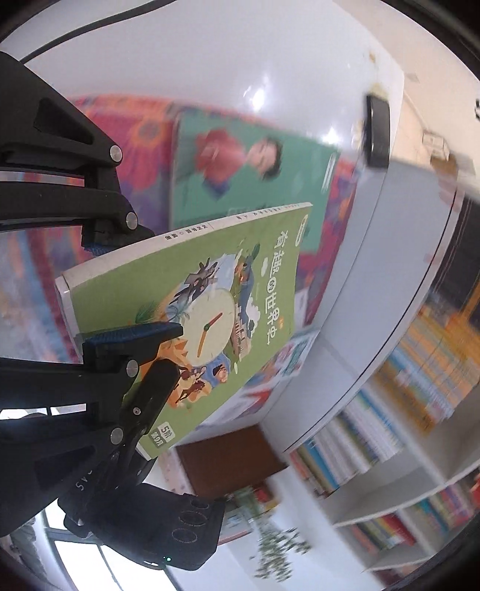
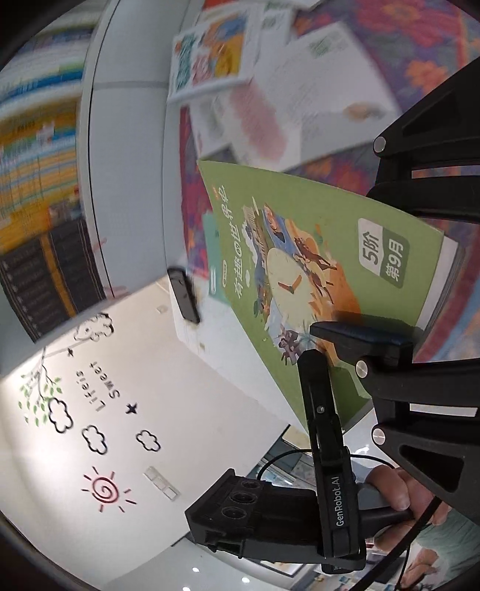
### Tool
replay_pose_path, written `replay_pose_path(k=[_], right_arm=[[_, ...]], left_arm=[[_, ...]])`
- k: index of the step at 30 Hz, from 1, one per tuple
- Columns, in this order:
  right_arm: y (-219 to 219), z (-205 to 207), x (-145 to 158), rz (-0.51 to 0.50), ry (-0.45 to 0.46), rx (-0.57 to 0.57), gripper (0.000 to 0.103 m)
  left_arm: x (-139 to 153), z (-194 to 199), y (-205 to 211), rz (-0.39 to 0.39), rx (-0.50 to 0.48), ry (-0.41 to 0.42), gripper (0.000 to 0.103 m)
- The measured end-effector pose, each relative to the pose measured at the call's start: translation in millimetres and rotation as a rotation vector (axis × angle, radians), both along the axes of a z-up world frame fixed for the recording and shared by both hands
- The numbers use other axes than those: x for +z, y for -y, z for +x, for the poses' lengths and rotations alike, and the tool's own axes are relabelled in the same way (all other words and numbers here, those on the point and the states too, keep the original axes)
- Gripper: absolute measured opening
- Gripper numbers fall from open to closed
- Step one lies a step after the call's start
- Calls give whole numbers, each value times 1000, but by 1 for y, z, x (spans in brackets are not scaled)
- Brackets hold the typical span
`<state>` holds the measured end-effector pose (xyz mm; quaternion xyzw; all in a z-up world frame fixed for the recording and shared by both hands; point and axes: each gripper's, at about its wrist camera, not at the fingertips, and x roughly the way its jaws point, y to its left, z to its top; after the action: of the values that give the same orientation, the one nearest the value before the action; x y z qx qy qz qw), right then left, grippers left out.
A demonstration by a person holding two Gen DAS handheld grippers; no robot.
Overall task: Organize books
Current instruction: 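Carry the green book over the teal book on the stack, then lower the green book onto the stack and open both grippers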
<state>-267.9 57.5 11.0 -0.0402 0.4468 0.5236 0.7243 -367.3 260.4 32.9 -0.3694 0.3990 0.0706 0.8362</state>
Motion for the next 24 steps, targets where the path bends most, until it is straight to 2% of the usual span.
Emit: replay_pose_path(k=[4,9,17,24], right_arm=[[-49,7,-19,-28,-46,27,33],[-84,18,-45,-58,-84,29,33],[-106,39,-75,-76,-162,-5,33],[-108,45,-101,-114,-251,-39,36]], left_arm=[[-19,4,-36,14,37,-40,29],[-44,13,-68,-19,51,-52,29],[-79,24,-96,-122,95,-56,30],[-101,17,-103,-109,151,-140,30]])
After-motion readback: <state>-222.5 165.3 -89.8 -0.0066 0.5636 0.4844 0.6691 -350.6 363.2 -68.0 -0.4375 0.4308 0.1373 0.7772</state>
